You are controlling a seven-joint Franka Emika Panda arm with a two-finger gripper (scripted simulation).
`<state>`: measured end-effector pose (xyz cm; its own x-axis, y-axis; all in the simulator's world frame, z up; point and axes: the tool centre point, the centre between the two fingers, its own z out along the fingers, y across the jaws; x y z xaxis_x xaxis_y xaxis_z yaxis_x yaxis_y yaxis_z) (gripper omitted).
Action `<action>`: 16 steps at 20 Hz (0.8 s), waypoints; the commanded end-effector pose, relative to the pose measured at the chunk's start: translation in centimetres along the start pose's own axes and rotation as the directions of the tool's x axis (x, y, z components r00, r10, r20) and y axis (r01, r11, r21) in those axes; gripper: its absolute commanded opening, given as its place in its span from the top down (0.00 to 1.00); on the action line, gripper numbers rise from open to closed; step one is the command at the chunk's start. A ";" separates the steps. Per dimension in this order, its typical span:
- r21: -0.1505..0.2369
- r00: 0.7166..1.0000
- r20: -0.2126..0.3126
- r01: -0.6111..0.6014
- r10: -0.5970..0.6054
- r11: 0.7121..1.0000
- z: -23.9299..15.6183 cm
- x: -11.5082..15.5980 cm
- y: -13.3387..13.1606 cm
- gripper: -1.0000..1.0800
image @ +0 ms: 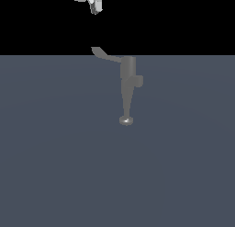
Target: Turn on the faucet by rotating a designated handle.
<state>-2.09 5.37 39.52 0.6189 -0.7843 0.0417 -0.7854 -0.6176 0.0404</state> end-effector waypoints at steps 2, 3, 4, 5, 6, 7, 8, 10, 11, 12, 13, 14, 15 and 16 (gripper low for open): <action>0.004 0.997 0.004 -0.082 0.082 0.997 1.4 0.8 -1.7 1.00; 0.005 0.994 0.005 -0.106 0.106 0.994 1.8 1.1 -2.2 1.00; 0.006 0.992 0.007 -0.129 0.129 0.992 2.2 1.3 -2.6 1.00; 0.007 0.988 0.009 -0.152 0.152 0.988 2.6 1.5 -3.1 1.00; 0.008 0.985 0.011 -0.175 0.175 0.985 3.1 1.8 -3.5 1.00; 0.009 0.980 0.013 -0.198 0.198 0.980 3.5 2.0 -4.0 1.00; 0.010 0.975 0.015 -0.221 0.221 0.975 4.0 2.2 -4.4 1.00; 0.012 0.964 0.021 -0.266 0.266 0.964 4.9 2.6 -5.3 1.00; 0.013 0.958 0.024 -0.288 0.287 0.958 5.3 2.8 -5.7 1.00; 0.014 0.951 0.027 -0.308 0.307 0.951 5.8 3.0 -6.1 1.00; 0.014 0.945 0.030 -0.327 0.326 0.945 6.2 3.2 -6.5 1.00; 0.015 0.938 0.032 -0.345 0.344 0.939 6.6 3.3 -6.8 1.00; 0.015 0.932 0.035 -0.361 0.361 0.932 6.9 3.5 -7.1 1.00; 0.016 0.926 0.038 -0.377 0.376 0.926 7.3 3.6 -7.4 1.00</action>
<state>5.36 6.60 32.67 0.3051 -0.9521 0.0194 -0.9523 -0.3049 0.0091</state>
